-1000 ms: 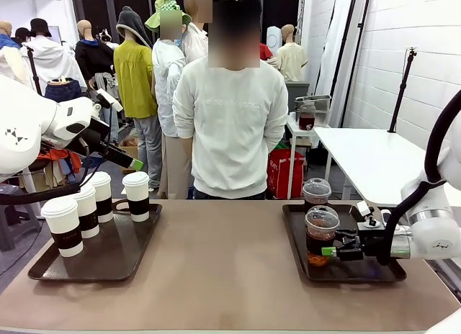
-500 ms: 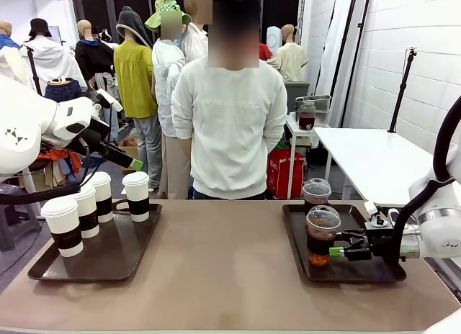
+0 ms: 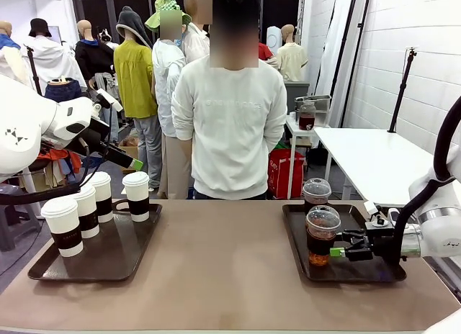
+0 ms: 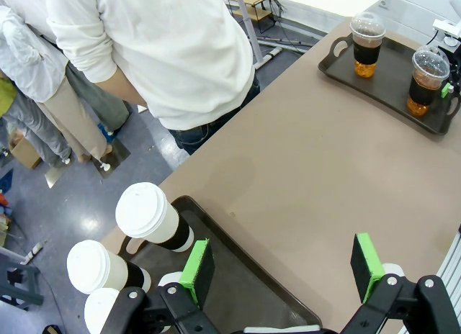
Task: Distribute the coffee onto the tray.
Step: Pick up another iced Americano from the middle of the table and place it on the right Handle tray.
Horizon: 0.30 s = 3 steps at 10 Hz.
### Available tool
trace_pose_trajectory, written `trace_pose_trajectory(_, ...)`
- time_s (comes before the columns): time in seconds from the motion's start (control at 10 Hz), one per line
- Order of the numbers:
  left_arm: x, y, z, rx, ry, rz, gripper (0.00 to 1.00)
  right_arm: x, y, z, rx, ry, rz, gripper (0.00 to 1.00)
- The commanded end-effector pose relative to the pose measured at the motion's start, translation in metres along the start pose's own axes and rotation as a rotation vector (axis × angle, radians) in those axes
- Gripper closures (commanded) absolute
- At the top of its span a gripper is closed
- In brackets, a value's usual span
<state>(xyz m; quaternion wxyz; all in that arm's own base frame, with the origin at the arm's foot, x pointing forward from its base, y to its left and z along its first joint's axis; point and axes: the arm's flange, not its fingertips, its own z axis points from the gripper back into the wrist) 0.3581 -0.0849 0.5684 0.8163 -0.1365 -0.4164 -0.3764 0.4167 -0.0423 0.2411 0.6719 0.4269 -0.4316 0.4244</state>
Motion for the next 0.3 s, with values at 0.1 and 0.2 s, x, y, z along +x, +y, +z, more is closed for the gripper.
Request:
trace_pose_trajectory(0.1, -0.0011, 0.0000, 0.0006, -0.008, 0.005, 0.003, 0.00, -0.0009, -0.0007, -0.0013, -0.007, -0.011, -0.002, 0.00)
trace_pose_trajectory(0.2, -0.0011, 0.0000, 0.0006, -0.008, 0.005, 0.003, 0.00, -0.0009, -0.0007, -0.0013, -0.007, -0.011, -0.002, 0.00)
